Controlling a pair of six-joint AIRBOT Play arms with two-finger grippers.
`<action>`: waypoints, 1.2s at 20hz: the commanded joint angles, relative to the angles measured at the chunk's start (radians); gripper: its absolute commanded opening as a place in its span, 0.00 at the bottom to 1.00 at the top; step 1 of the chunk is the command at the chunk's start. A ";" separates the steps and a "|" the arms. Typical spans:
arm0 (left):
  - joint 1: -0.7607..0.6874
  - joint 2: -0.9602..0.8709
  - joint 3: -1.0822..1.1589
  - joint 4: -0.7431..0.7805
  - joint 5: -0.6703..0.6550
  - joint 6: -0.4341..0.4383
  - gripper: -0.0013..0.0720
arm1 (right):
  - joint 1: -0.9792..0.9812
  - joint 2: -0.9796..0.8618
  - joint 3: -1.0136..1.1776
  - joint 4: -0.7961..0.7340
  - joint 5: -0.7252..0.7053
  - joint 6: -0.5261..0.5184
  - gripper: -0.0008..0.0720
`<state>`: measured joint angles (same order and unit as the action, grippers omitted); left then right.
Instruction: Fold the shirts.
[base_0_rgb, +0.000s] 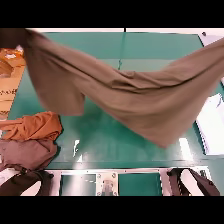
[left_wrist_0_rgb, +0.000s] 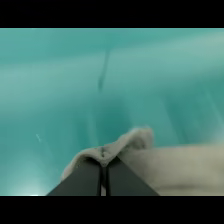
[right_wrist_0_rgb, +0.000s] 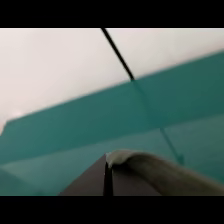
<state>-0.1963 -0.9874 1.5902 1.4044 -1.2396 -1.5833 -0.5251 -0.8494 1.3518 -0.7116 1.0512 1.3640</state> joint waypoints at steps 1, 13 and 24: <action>-0.001 -0.002 -0.342 -0.139 0.249 -0.016 0.06 | 0.122 -0.209 -0.077 -0.003 -0.073 -0.081 0.03; 0.000 -0.391 -0.645 -0.346 0.816 0.010 0.06 | 0.146 -0.766 -0.048 -0.011 -0.122 -0.113 0.60; 0.068 -0.392 -0.560 -0.321 0.747 0.129 0.06 | -0.208 -0.443 -0.467 -0.070 0.180 -0.079 0.20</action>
<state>-0.1593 -1.3781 1.0248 1.0805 -0.4610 -1.4891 -0.6788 -1.4010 1.0569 -0.7425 1.1961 1.2728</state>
